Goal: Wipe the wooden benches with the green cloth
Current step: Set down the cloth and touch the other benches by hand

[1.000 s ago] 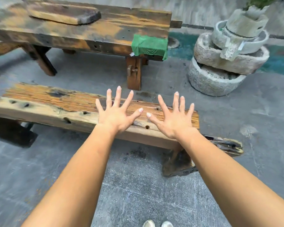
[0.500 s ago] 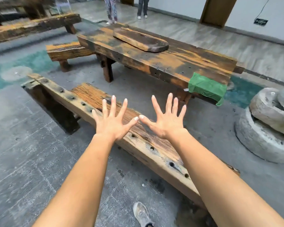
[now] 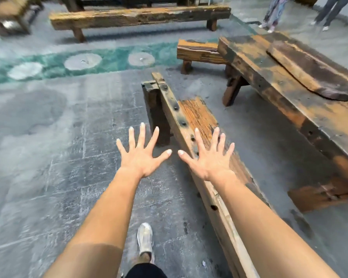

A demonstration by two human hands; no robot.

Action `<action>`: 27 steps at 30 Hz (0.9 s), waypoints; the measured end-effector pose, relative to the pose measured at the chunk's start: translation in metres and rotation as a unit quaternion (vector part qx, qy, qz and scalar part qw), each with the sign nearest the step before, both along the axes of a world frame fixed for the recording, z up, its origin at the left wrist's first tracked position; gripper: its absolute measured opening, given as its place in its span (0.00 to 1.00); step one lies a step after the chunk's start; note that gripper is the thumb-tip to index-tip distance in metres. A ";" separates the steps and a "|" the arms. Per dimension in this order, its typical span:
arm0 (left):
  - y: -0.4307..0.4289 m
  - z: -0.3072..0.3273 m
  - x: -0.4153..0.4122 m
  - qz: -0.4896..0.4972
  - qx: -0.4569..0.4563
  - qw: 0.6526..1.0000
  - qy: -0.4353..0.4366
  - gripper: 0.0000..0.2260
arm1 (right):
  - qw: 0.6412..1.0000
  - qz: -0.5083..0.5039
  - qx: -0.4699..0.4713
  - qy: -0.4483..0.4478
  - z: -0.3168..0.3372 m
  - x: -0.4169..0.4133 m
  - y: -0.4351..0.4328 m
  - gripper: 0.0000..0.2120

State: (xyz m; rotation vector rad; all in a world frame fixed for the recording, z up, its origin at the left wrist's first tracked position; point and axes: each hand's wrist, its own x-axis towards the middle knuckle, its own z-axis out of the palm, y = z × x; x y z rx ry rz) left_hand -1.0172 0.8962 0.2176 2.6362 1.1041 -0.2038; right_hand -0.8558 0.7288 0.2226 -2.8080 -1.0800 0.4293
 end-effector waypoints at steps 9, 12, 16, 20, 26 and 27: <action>0.243 -0.030 0.019 0.057 -0.016 0.997 0.039 0.39 | 0.998 0.048 -0.047 0.015 -0.039 0.041 0.257 0.45; 0.265 -0.031 0.025 0.036 -0.030 0.998 0.049 0.40 | 0.995 0.069 -0.063 0.028 -0.041 0.051 0.283 0.48; 0.388 -0.029 0.053 0.058 -0.029 0.997 0.048 0.40 | 0.996 0.060 -0.065 0.031 -0.033 0.083 0.405 0.48; 0.465 -0.031 0.089 0.045 -0.039 0.997 0.048 0.39 | 0.995 0.058 -0.073 0.034 -0.030 0.119 0.485 0.48; 0.590 -0.048 0.172 0.030 -0.049 0.997 0.059 0.39 | 0.997 0.033 -0.063 0.037 -0.051 0.198 0.613 0.46; 0.607 -0.048 0.184 0.025 -0.050 0.996 0.063 0.39 | 0.997 0.032 -0.061 0.038 -0.054 0.210 0.629 0.45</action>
